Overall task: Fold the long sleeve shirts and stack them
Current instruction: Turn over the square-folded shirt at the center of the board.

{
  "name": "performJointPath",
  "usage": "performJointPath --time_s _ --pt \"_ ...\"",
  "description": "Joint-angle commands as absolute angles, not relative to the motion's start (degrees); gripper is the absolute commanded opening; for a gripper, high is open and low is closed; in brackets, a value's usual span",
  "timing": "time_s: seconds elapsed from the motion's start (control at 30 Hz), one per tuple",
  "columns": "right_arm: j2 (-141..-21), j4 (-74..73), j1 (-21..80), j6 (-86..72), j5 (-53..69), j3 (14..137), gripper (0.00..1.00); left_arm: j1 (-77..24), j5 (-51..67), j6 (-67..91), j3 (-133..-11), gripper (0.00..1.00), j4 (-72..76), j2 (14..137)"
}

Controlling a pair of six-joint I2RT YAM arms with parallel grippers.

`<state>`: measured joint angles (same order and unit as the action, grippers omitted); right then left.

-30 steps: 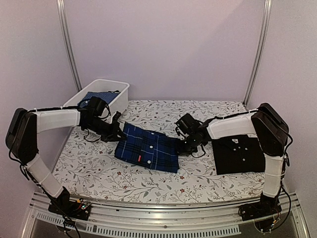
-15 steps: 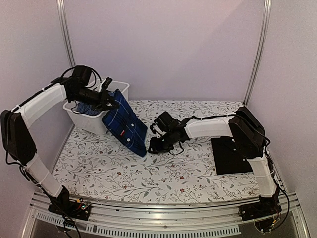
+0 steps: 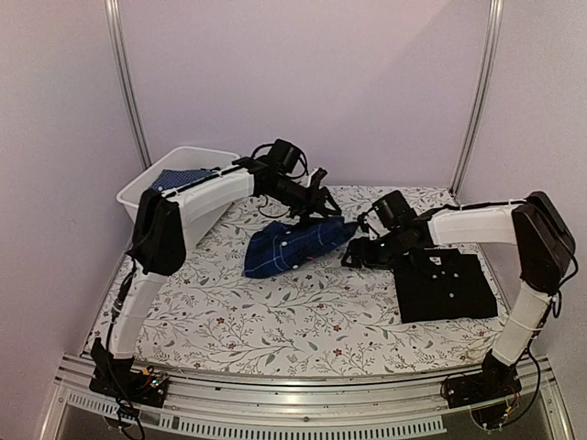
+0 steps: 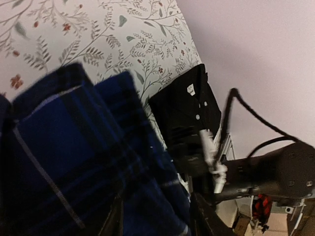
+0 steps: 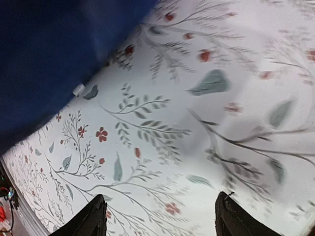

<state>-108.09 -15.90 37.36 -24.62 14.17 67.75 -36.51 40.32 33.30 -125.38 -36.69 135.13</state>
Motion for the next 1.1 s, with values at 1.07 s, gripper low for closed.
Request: performJointPath --time_s 1.07 --pt "-98.4 -16.5 37.4 -29.3 8.8 56.4 0.56 -29.9 28.0 25.2 -52.8 0.64 -3.3 97.0"
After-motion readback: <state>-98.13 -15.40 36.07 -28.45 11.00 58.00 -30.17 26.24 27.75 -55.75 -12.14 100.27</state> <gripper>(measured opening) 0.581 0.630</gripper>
